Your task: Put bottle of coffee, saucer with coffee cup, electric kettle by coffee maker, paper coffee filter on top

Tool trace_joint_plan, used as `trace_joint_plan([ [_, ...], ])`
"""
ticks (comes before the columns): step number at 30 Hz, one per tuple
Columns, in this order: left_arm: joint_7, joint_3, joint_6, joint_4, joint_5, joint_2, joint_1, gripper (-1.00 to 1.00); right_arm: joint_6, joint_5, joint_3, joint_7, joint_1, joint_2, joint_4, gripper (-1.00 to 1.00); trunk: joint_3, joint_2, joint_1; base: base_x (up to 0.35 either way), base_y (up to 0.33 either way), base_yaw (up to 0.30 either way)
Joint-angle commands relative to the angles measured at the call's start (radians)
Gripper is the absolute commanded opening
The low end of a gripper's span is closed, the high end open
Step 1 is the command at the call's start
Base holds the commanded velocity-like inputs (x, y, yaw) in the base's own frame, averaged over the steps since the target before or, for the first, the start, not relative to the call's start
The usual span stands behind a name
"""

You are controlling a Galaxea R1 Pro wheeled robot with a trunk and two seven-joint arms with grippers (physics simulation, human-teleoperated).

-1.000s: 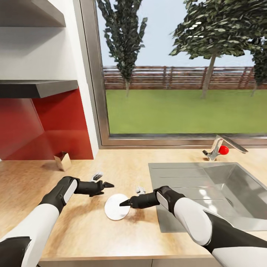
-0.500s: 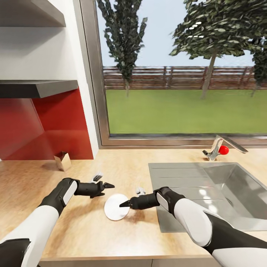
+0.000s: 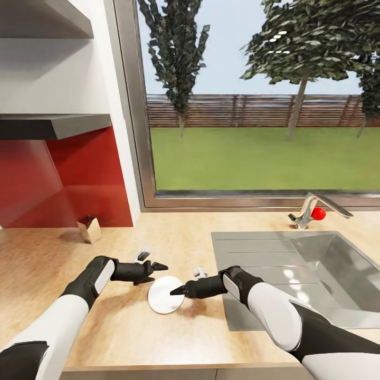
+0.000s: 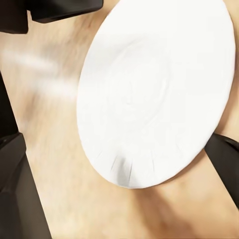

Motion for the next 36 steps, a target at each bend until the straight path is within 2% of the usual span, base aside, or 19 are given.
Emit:
trace_joint_plan([
  [1, -0.005, 0.003, 0.004, 0.0, 0.002, -0.001, -0.001, 1.0, 0.01, 0.02, 0.019, 0.001, 0.0, 0.001, -0.001, 1.0, -0.002, -0.002, 0.001, 0.0, 0.0, 0.0],
  [7, -0.005, 0.003, 0.005, 0.0, 0.015, -0.001, -0.001, 1.0, 0.01, 0.02, 0.019, 0.001, 0.0, 0.001, -0.001, 1.0, -0.002, -0.002, 0.001, 0.0, 0.0, 0.0],
  [31, -0.005, 0.005, 0.013, 0.0, 0.021, 0.008, 0.034, 1.0, 0.01, 0.02, 0.018, 0.001, 0.001, 0.001, -0.001, 1.0, -0.002, -0.002, 0.001, 0.0, 0.0, 0.0],
  [36, -0.005, 0.005, 0.013, 0.0, 0.052, 0.009, 0.034, 1.0, 0.01, 0.02, 0.019, 0.001, 0.001, 0.001, -0.001, 1.0, -0.002, -0.002, 0.001, 0.0, 0.0, 0.0],
])
